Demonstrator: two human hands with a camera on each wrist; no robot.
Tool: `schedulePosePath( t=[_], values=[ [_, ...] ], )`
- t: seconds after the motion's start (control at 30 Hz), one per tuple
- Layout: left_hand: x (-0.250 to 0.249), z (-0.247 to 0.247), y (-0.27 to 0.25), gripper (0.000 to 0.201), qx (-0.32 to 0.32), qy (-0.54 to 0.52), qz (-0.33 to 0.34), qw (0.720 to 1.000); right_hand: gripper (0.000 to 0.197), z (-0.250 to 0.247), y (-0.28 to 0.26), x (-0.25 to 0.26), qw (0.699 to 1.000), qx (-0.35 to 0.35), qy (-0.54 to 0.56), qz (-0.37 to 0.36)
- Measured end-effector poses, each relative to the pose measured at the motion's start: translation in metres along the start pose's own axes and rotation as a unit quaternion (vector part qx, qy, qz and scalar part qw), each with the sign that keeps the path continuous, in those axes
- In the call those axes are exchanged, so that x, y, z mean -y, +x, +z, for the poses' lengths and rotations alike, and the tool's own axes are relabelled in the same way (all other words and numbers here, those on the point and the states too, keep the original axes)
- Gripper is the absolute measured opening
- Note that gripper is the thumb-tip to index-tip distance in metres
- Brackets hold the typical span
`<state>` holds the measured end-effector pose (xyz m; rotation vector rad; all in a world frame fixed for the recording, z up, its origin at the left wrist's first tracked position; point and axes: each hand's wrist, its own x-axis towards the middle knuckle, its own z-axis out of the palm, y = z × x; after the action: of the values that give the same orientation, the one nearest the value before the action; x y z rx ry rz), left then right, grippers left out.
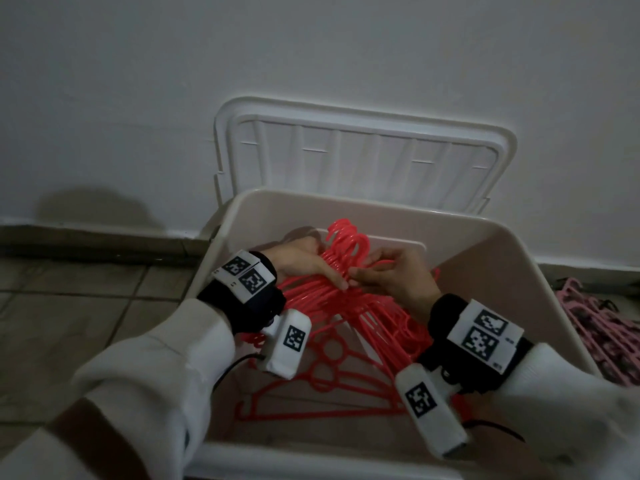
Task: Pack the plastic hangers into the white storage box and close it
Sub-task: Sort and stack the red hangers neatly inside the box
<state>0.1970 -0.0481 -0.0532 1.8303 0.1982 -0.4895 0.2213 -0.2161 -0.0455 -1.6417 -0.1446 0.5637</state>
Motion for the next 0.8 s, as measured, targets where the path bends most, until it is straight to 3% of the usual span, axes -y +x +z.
schedulePosePath(
  t=[0.1,0.17,0.23,0.27,0.33,0.4,0.5,0.57,0.63,0.7,0.73,0.8],
  values=[
    [0.003,0.001,0.004,0.067,-0.008,-0.003,-0.007,1.0,0.027,0.0,0.002,-0.001,1.0,0.011,0.012,-0.012],
    [0.0,0.002,0.003,0.052,-0.012,-0.006,-0.005,1.0,0.032,-0.004,0.007,0.0,0.999,0.037,0.016,-0.019],
    [-0.003,0.002,0.0,0.022,-0.038,-0.011,-0.002,0.999,0.029,-0.012,0.009,0.004,0.989,0.133,-0.057,-0.016],
    [-0.004,-0.001,0.001,0.015,-0.053,-0.015,-0.002,0.998,0.027,-0.016,0.01,0.005,0.97,0.211,-0.12,0.015],
    [-0.003,-0.005,0.0,0.02,-0.064,-0.015,-0.014,0.998,0.02,-0.02,0.017,-0.007,0.888,0.355,-0.263,0.128],
    [-0.004,-0.007,-0.002,0.035,-0.055,-0.011,-0.019,0.998,0.014,-0.012,0.027,-0.034,0.802,0.405,-0.376,0.226],
    [-0.005,-0.006,-0.001,0.056,-0.048,-0.016,-0.013,0.999,0.038,0.011,0.039,-0.064,0.705,0.391,-0.551,0.214],
    [-0.003,-0.007,0.0,0.069,-0.047,-0.027,-0.018,0.998,0.051,0.019,0.044,-0.082,0.673,0.334,-0.641,0.156],
    [-0.004,-0.007,-0.002,0.066,-0.035,-0.031,-0.024,0.999,0.068,0.022,0.05,-0.108,0.629,0.283,-0.718,0.09],
    [-0.006,-0.006,-0.004,0.053,-0.025,-0.037,-0.025,0.999,0.073,0.029,0.054,-0.126,0.591,0.29,-0.752,0.046],
    [-0.007,-0.005,-0.004,0.047,-0.024,-0.04,-0.025,0.999,0.069,0.032,0.057,-0.134,0.59,0.299,-0.75,0.024],
    [-0.007,-0.004,-0.004,0.046,-0.025,-0.032,-0.023,0.999,0.05,0.041,0.058,-0.132,0.637,0.275,-0.719,0.034]
  ],
)
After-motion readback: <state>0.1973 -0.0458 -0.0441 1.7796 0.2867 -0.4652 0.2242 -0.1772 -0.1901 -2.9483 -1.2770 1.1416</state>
